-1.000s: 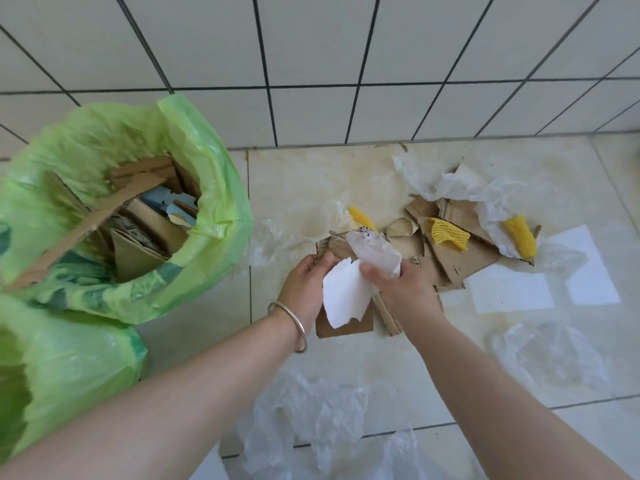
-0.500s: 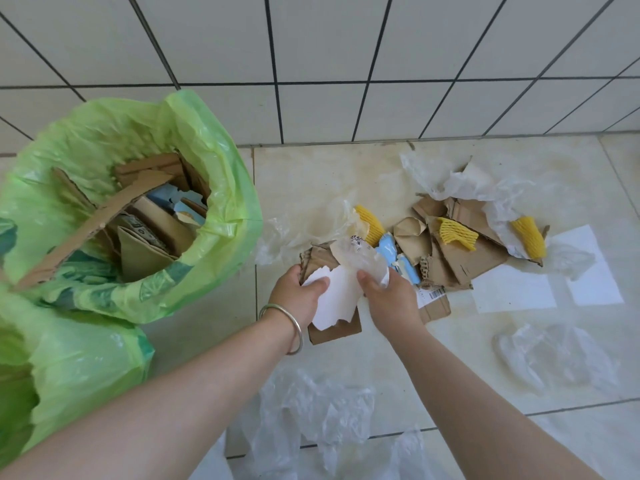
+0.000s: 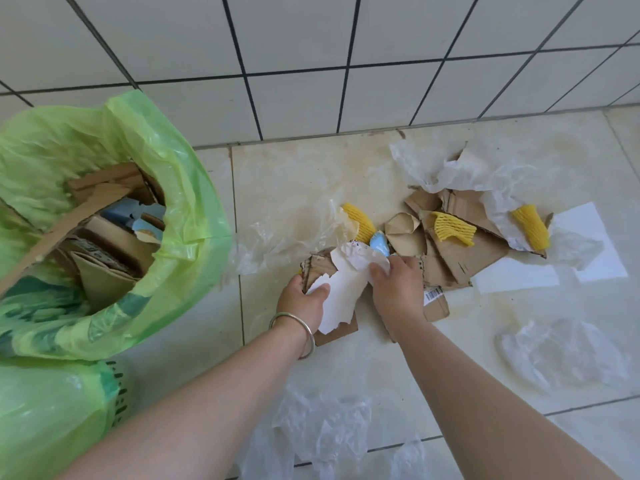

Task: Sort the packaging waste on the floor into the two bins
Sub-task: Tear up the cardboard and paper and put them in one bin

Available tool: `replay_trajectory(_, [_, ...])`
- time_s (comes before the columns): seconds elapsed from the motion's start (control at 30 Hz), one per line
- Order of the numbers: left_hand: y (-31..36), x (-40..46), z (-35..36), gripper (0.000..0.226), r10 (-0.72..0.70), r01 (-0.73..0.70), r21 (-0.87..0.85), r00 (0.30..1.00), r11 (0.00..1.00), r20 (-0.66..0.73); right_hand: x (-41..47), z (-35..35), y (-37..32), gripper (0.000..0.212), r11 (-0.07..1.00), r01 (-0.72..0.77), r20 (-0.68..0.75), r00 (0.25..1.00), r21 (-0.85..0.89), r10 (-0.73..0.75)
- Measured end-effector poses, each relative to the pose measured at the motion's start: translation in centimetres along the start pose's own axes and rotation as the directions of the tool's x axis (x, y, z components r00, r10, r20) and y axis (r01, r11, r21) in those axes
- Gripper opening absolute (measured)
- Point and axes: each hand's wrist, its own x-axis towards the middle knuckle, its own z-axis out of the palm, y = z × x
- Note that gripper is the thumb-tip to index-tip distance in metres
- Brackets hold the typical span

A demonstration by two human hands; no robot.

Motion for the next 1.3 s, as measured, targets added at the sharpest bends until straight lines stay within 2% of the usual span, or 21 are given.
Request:
replay_trajectory(0.17, [-0.3,1.2,-0.2,0.038,-0.067,0.069,0.054,0.997,0.996,-0.042,1.3,1.0,0.0,0.033,0.977,0.08,-0.015,0.996,-0.199,-0.084])
replay_trajectory(0.37, [-0.4,1.5,-0.2,0.011,-0.069,0.07,0.05,0.997,0.996,-0.026,2.0,1.9,-0.5,0.029,0.922,0.104,-0.024,0.992,-0.373,-0.122])
replay_trajectory(0.43, [-0.3,1.3,-0.3,0.011,-0.075,0.076,0.039,0.997,0.996,-0.02,2.2,2.0,-0.9,0.029,0.921,0.082,-0.041,0.994,-0.38,-0.105])
replay_trajectory(0.63, [-0.5,0.9,-0.7,0.007,-0.072,0.073,0.047,0.997,0.996,-0.013,2.5,1.7,-1.8,0.062,0.928,-0.022,-0.038,0.999,-0.372,0.008])
replay_trajectory(0.7, [-0.5,0.9,-0.9,0.006,-0.073,0.074,0.053,0.997,0.996,-0.016,2.6,1.2,-2.0,0.054,0.903,-0.019,-0.012,1.0,-0.43,0.016])
replay_trajectory(0.8, [-0.4,0.8,-1.3,0.005,-0.067,0.068,0.037,0.998,0.997,-0.019,2.5,0.4,-2.2,0.029,0.878,0.048,0.062,0.998,-0.476,-0.02])
replay_trajectory(0.87, [-0.3,0.7,-1.6,0.004,-0.067,0.067,0.015,0.998,0.998,-0.02,2.4,-0.4,-2.1,0.026,0.924,0.067,0.117,0.993,-0.377,-0.024])
replay_trajectory(0.93, [0.1,0.6,-1.9,0.012,-0.055,0.055,-0.009,0.998,0.998,-0.024,2.0,-1.9,-2.5,0.03,0.984,0.024,0.171,0.985,-0.178,0.007])
replay_trajectory(1.03, [0.9,0.4,-2.1,0.019,-0.029,0.028,-0.054,0.999,0.998,-0.024,1.1,-4.5,-3.6,0.031,0.999,-0.017,0.171,0.985,0.031,0.012])
replay_trajectory(1.17, [2.3,-0.3,-2.0,0.018,0.004,-0.006,-0.107,1.0,0.994,-0.013,0.2,-6.6,-4.9,0.021,0.944,-0.01,0.062,0.998,0.33,-0.011])
replay_trajectory(1.3, [3.8,-1.0,-1.8,0.018,0.04,-0.039,-0.158,0.999,0.987,0.001,-0.1,-7.4,-6.1,0.025,0.873,-0.031,0.006,0.999,0.487,0.032])
